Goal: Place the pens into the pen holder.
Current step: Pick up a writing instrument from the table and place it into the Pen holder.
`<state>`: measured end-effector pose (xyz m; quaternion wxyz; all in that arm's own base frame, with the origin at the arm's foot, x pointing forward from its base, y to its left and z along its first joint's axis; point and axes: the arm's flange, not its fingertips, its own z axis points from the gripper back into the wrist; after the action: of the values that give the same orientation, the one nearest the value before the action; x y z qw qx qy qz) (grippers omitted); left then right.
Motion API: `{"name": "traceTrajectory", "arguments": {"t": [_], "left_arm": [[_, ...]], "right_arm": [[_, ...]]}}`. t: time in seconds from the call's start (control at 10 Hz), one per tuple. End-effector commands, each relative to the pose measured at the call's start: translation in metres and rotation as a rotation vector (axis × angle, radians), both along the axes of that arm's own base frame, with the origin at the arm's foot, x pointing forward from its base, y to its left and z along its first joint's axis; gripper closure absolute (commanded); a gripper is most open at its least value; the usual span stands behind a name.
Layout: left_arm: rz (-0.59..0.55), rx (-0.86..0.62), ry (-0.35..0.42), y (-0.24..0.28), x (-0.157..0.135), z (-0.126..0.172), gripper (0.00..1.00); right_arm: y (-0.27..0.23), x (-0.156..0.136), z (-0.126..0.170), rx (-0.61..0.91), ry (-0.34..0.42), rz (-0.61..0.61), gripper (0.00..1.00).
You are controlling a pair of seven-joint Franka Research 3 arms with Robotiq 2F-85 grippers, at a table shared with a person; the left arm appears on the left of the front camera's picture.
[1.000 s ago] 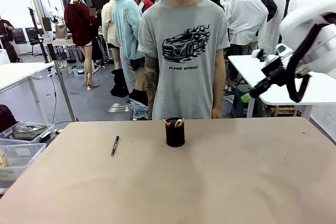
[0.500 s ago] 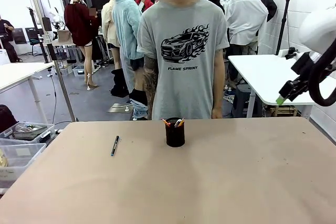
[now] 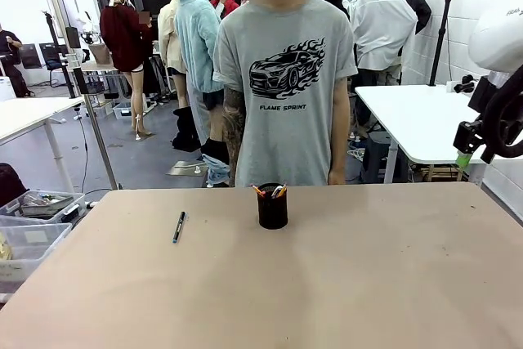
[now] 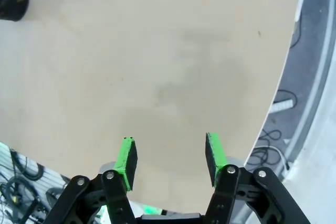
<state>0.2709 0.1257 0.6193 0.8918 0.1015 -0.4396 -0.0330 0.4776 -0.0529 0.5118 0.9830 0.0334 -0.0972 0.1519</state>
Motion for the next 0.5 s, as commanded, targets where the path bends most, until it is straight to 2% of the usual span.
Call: {"name": "traceTrajectory", "arguments": {"t": [0.0,0.1,0.2,0.4], "left_arm": [[0.010,0.001,-0.008,-0.001,0.001,-0.002,0.00],[0.000,0.000,0.000,0.000,0.000,0.000,0.00],[-0.055,0.006,0.039,-0.026,0.017,0.000,0.00],[-0.098,0.053,0.173,-0.082,0.082,-0.019,0.00]], "right_arm": [[-0.002,-0.003,0.003,0.000,-0.012,-0.004,0.34],[-0.002,-0.003,0.003,0.000,-0.012,-0.004,0.34],[-0.002,-0.003,0.003,0.000,-0.012,-0.004,0.34],[-0.002,-0.003,0.003,0.000,-0.012,-0.004,0.34]]}}
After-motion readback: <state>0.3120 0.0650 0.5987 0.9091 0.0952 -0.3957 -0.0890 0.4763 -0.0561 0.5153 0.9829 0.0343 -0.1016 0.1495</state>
